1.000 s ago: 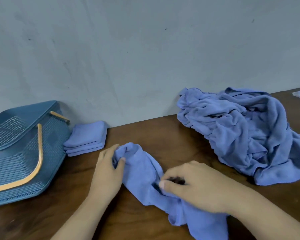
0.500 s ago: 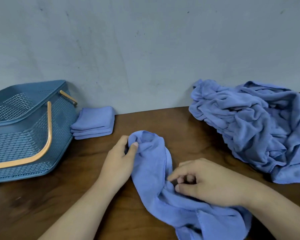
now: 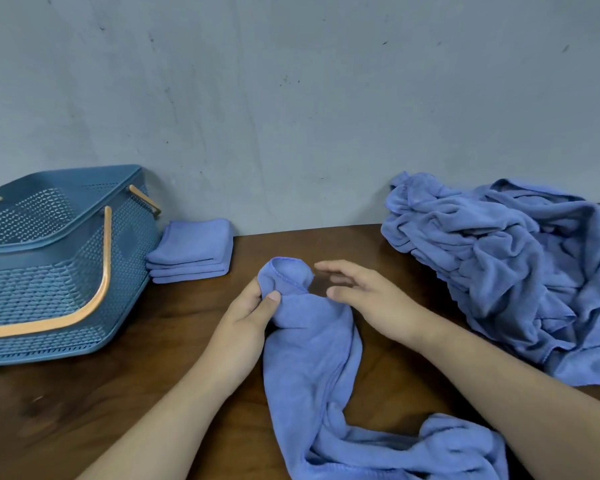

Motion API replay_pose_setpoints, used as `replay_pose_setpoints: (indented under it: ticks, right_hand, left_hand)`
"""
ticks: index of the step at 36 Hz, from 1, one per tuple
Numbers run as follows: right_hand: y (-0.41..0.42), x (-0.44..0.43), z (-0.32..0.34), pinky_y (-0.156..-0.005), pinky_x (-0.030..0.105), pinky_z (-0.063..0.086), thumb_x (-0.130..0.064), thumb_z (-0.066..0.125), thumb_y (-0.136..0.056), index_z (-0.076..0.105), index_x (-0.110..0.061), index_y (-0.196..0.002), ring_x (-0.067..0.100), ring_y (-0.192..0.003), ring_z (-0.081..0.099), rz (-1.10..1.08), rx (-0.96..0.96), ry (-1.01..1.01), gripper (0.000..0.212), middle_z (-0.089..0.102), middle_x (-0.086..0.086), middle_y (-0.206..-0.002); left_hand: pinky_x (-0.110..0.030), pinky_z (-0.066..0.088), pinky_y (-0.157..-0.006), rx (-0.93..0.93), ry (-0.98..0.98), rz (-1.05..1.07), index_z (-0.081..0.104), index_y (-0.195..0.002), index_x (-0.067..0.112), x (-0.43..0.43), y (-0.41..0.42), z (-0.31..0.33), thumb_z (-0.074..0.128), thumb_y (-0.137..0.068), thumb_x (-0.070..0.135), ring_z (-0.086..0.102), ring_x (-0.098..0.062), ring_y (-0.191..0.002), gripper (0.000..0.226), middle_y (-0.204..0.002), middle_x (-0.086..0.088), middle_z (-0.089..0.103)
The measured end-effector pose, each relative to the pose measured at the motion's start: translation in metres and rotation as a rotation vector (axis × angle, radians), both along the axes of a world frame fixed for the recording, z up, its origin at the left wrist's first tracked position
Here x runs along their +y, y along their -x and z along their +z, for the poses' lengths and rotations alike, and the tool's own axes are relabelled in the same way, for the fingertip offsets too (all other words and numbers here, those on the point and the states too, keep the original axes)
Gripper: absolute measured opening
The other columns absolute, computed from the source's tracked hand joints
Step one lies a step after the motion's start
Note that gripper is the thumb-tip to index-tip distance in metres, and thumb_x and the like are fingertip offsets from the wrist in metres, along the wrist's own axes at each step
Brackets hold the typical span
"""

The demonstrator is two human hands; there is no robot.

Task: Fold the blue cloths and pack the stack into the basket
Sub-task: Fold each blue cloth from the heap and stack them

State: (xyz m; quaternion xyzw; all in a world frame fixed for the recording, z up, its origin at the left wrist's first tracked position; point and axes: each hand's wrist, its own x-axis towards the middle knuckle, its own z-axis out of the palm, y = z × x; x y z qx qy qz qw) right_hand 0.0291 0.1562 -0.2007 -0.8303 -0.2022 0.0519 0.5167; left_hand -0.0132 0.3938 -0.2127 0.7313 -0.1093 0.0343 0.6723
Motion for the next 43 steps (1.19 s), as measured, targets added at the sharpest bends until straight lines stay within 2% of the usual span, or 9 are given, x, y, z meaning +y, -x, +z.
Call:
replay_pose_setpoints:
  ticks: [6, 12, 17, 21, 28, 33, 37, 41, 43]
  right_hand:
    - [0.011, 0.003, -0.009, -0.116, 0.037, 0.044, -0.017, 0.069, -0.102, 0.049, -0.030, -0.150, 0.008, -0.120, 0.067, 0.046, -0.031, -0.097, 0.054, 0.076, -0.008, -0.119]
    - [0.009, 0.006, -0.009, -0.106, 0.038, 0.050, -0.024, 0.080, -0.094, 0.057, -0.032, -0.142, 0.016, -0.105, 0.071, 0.043, -0.115, -0.133, 0.054, 0.077, -0.002, -0.102]
    - [0.010, 0.005, -0.011, -0.106, 0.036, 0.052, -0.026, 0.078, -0.096, 0.061, -0.027, -0.139, 0.019, -0.120, 0.068, 0.094, -0.116, -0.232, 0.047, 0.073, -0.002, -0.125]
    - [0.008, 0.004, -0.012, -0.097, 0.036, 0.058, -0.022, 0.078, -0.095, 0.068, -0.026, -0.128, 0.023, -0.106, 0.073, 0.049, -0.132, -0.275, 0.035, 0.075, 0.001, -0.118]
    - [0.011, 0.009, -0.014, -0.102, 0.051, 0.057, -0.009, 0.070, -0.101, 0.076, -0.017, -0.122, 0.025, -0.112, 0.073, 0.046, -0.146, -0.330, 0.024, 0.074, 0.002, -0.120]
    - [0.017, 0.012, -0.009, -0.107, 0.047, 0.055, -0.002, 0.065, -0.103, 0.075, -0.013, -0.123, 0.022, -0.117, 0.073, 0.081, -0.125, -0.382, 0.025, 0.077, 0.001, -0.121]
    - [0.019, 0.014, -0.006, -0.106, 0.034, 0.055, 0.000, 0.061, -0.104, 0.073, -0.012, -0.123, 0.019, -0.119, 0.071, 0.090, -0.144, -0.395, 0.025, 0.077, -0.001, -0.121]
    - [0.021, 0.014, -0.004, -0.099, 0.037, 0.058, 0.004, 0.061, -0.102, 0.070, -0.009, -0.119, 0.026, -0.110, 0.074, 0.127, -0.109, -0.423, 0.023, 0.077, 0.007, -0.116]
    - [0.022, 0.015, -0.003, -0.097, 0.039, 0.059, 0.002, 0.066, -0.101, 0.070, -0.011, -0.113, 0.027, -0.107, 0.075, 0.135, -0.096, -0.425, 0.018, 0.077, 0.008, -0.112]
  left_hand:
    - [-0.044, 0.051, -0.109, -0.052, -0.080, -0.023, 0.067, -0.132, 0.023, -0.003, 0.003, 0.001, 0.048, -0.113, 0.018, 0.067, -0.018, -0.125, 0.027, -0.128, 0.001, 0.074]
    - [-0.038, 0.056, -0.082, -0.157, -0.261, -0.015, 0.071, -0.108, 0.033, -0.008, 0.006, 0.001, 0.064, -0.106, 0.028, 0.069, -0.014, -0.091, 0.009, -0.097, 0.007, 0.071]
    - [-0.020, 0.048, -0.097, -0.250, -0.452, -0.042, 0.069, -0.130, 0.041, -0.012, 0.008, 0.002, 0.067, -0.104, 0.021, 0.063, -0.013, -0.122, 0.033, -0.122, 0.016, 0.068]
    - [-0.018, 0.049, -0.099, -0.247, -0.468, -0.145, 0.064, -0.139, 0.038, -0.014, 0.013, 0.004, 0.066, -0.105, 0.016, 0.056, -0.010, -0.135, 0.042, -0.138, 0.018, 0.060]
    - [-0.023, 0.043, -0.109, -0.207, -0.332, -0.138, 0.071, -0.133, 0.032, -0.012, 0.014, 0.006, 0.051, -0.109, 0.003, 0.057, -0.015, -0.137, 0.043, -0.139, 0.008, 0.064]
    - [-0.037, 0.049, -0.085, -0.071, -0.086, 0.031, 0.077, -0.109, 0.026, -0.015, 0.014, 0.009, 0.042, -0.111, 0.005, 0.070, -0.014, -0.091, 0.040, -0.104, -0.003, 0.078]
    - [-0.047, 0.054, -0.102, -0.084, -0.078, 0.045, 0.069, -0.128, 0.032, -0.012, 0.010, 0.005, 0.057, -0.107, 0.013, 0.070, -0.021, -0.115, 0.031, -0.127, 0.002, 0.073]
    - [-0.064, 0.050, -0.108, 0.021, -0.120, -0.120, 0.049, -0.147, 0.053, -0.014, 0.008, 0.000, 0.078, -0.087, 0.039, 0.064, -0.043, -0.122, 0.068, -0.131, -0.005, 0.070]
    - [-0.056, 0.055, -0.105, -0.034, -0.144, -0.130, 0.062, -0.138, 0.041, -0.017, 0.012, 0.000, 0.077, -0.094, 0.033, 0.068, -0.039, -0.116, 0.047, -0.123, -0.004, 0.073]
